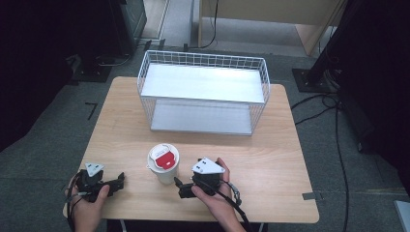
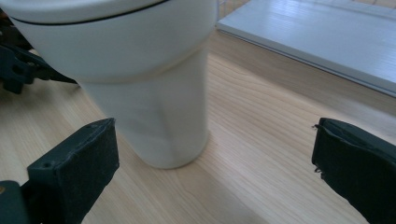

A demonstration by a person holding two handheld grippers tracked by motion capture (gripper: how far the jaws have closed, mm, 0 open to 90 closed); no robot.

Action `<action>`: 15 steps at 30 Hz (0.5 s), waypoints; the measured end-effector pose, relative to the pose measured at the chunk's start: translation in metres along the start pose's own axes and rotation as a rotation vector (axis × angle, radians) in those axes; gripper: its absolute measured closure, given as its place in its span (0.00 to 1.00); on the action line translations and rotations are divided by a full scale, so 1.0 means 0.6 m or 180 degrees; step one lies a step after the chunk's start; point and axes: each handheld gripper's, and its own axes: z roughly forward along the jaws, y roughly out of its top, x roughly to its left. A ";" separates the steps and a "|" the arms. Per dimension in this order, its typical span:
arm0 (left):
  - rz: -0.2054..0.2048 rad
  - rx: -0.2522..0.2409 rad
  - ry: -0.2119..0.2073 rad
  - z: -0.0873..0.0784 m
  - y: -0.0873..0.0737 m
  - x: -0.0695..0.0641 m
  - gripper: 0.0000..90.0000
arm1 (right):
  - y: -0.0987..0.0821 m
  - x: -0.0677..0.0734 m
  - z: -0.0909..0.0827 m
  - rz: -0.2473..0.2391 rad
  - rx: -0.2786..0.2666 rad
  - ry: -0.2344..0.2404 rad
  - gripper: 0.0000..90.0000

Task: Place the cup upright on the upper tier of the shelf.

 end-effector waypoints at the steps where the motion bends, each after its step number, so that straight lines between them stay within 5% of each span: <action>1: 0.0000 0.0000 0.0000 0.000 0.000 0.000 0.00 | 0.000 0.000 0.000 0.0000 0.0000 0.0000 0.01; 15: 0.0006 -0.0002 -0.0007 0.000 0.000 0.000 0.00 | 0.005 0.032 0.033 0.0101 -0.0096 0.0123 0.07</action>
